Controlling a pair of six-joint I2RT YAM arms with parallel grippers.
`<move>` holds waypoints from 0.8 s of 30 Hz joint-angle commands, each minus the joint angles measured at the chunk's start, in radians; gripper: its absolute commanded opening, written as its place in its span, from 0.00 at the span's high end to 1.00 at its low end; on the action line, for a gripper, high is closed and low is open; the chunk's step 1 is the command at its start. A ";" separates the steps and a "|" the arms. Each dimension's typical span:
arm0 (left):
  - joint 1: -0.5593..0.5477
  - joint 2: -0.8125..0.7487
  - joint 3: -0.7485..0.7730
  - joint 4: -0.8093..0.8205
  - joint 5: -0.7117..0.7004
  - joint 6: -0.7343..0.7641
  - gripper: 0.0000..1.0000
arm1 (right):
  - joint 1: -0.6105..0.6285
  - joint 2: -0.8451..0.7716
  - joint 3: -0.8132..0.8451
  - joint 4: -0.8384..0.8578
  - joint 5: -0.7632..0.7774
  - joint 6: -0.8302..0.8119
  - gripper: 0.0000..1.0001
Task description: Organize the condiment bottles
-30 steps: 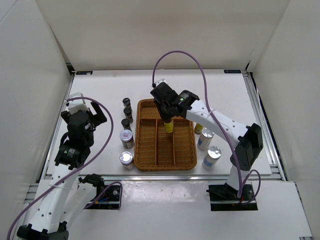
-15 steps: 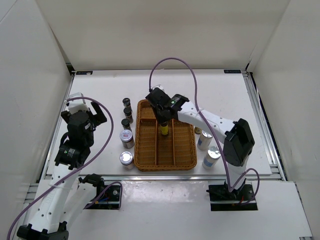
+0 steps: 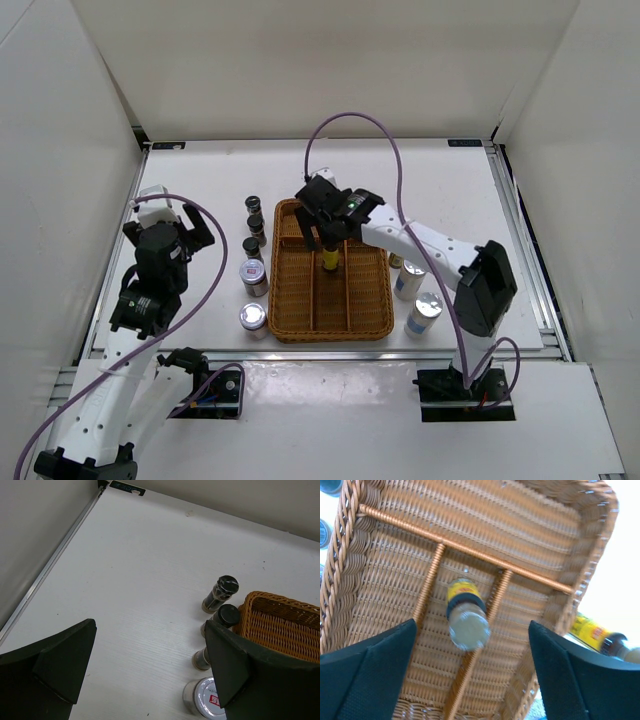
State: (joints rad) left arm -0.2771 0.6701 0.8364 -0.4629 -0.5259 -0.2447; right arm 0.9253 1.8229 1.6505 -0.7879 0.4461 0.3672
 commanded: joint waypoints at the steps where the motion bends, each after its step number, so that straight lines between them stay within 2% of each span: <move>1: -0.004 -0.010 -0.016 0.017 0.021 0.015 0.00 | 0.006 -0.125 0.018 -0.017 0.081 0.018 0.04; 2: -0.004 -0.010 -0.016 0.017 0.021 0.015 0.00 | 0.006 -0.157 0.029 -0.040 0.110 0.003 0.00; 6: -0.004 -0.010 -0.016 0.017 0.021 0.015 0.00 | -0.023 -0.243 0.083 -0.093 0.181 -0.022 0.00; 8: -0.004 -0.010 -0.016 0.017 0.021 0.015 0.00 | -0.075 -0.284 0.092 -0.126 0.152 -0.022 0.00; 12: -0.004 -0.020 -0.016 0.017 0.021 0.015 0.00 | -0.317 -0.313 0.007 -0.178 -0.022 -0.031 0.00; 16: -0.004 -0.020 -0.016 0.017 0.030 0.015 0.00 | -0.422 -0.332 -0.084 -0.178 -0.090 -0.054 0.00; 18: -0.004 -0.020 -0.016 0.017 0.030 0.015 0.00 | -0.453 -0.332 -0.116 -0.168 -0.115 -0.063 0.02; 24: -0.004 -0.020 -0.016 0.017 0.030 0.015 0.00 | -0.488 -0.313 -0.221 -0.106 -0.185 -0.063 0.19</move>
State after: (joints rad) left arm -0.2775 0.6590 0.8253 -0.4625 -0.5083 -0.2363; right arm 0.4511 1.5143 1.4540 -0.9318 0.3279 0.3134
